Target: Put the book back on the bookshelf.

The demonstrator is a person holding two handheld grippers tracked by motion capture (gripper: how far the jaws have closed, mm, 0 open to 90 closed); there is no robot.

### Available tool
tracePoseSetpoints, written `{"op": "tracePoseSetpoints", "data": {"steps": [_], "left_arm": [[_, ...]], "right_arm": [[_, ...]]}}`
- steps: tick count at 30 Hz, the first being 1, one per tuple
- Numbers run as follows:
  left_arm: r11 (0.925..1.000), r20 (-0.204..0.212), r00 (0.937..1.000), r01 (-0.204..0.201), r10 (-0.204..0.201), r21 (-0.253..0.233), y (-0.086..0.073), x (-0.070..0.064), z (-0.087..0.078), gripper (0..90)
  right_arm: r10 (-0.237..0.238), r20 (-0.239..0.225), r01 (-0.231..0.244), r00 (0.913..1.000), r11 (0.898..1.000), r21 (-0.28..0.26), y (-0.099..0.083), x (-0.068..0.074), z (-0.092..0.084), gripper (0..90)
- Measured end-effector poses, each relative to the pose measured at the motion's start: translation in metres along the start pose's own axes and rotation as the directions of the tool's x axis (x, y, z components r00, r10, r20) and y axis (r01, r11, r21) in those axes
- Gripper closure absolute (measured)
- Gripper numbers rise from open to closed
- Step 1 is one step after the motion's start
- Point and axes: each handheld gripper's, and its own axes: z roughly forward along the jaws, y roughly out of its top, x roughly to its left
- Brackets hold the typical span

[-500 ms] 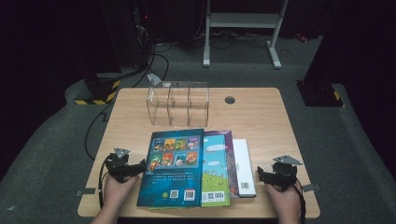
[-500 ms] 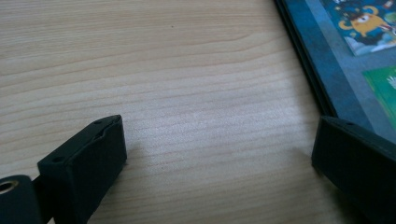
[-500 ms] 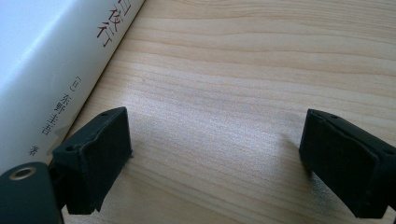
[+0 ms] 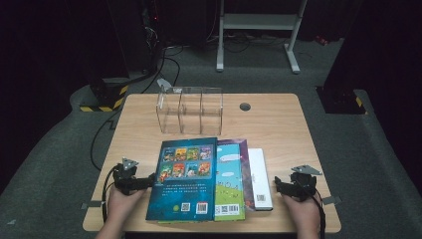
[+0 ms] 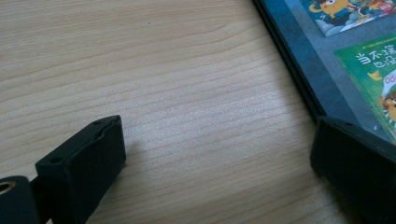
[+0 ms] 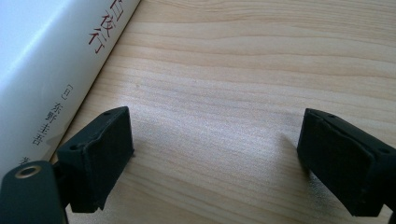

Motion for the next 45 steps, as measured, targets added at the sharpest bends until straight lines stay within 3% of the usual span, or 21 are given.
{"op": "tracePoseSetpoints", "data": {"steps": [8,22,31,33,45], "left_arm": [[0.9998,0.012,0.9998,0.017,-0.017,-0.014,0.000,0.002,0.001,2.4],[0.9999,0.007,0.9999,-0.010,0.010,-0.013,-0.001,0.001,0.000,4.2],[0.9998,0.010,0.9999,0.006,-0.006,-0.018,-0.001,0.003,-0.002,6.9],[0.9987,0.017,0.9997,0.019,-0.018,-0.047,-0.002,0.005,-0.005,7.7],[0.9957,0.031,0.9994,0.020,-0.017,-0.091,-0.004,0.007,-0.015,7.8]], "right_arm": [[-0.004,-0.007,0.004,1.0000,1.000,0.001,-0.001,0.000,-0.001,10.1],[-0.015,-0.005,0.015,0.9999,1.000,-0.002,-0.002,0.000,-0.003,13.1],[-0.019,-0.009,0.019,0.9998,0.999,-0.031,-0.001,-0.001,-0.008,13.7],[-0.020,-0.009,0.020,0.9998,0.999,-0.045,-0.001,-0.001,-0.011,13.8],[-0.033,0.005,0.033,0.9995,0.994,-0.105,0.003,0.001,-0.024,13.9]]}}
